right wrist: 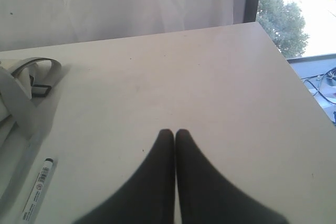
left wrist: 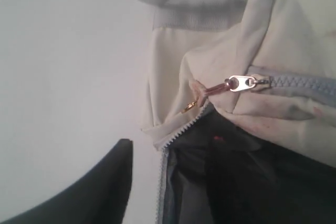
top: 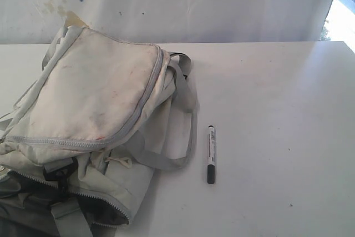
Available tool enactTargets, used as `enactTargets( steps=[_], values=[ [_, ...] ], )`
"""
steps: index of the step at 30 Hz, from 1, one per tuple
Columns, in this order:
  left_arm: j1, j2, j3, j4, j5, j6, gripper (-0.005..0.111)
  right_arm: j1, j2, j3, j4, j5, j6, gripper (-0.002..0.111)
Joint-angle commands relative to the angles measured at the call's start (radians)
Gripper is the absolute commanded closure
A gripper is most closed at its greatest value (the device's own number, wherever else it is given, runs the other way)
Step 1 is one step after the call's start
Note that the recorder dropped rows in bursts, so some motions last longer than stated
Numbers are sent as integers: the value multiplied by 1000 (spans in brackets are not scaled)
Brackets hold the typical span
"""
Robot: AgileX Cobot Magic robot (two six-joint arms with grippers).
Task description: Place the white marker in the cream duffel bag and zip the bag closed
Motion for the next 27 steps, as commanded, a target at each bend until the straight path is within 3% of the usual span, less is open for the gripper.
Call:
enactTargets(
  steps=[1,9,15,23,27],
  values=[
    [1,83,-9,-53,-16,17,51,2,2,-7,0,2,5,108],
    [1,197,-9,-96,-57,198,51,2,2,-7,2,2,5,108],
    [1,273,-9,-99,-206,299,51,2,2,-7,2,2,5,108],
    [1,373,-9,-122,-203,343,51,2,2,-7,2,2,5,108],
    [1,388,-9,-187,-165,463,51,2,2,-7,2,2,5,108]
  ],
)
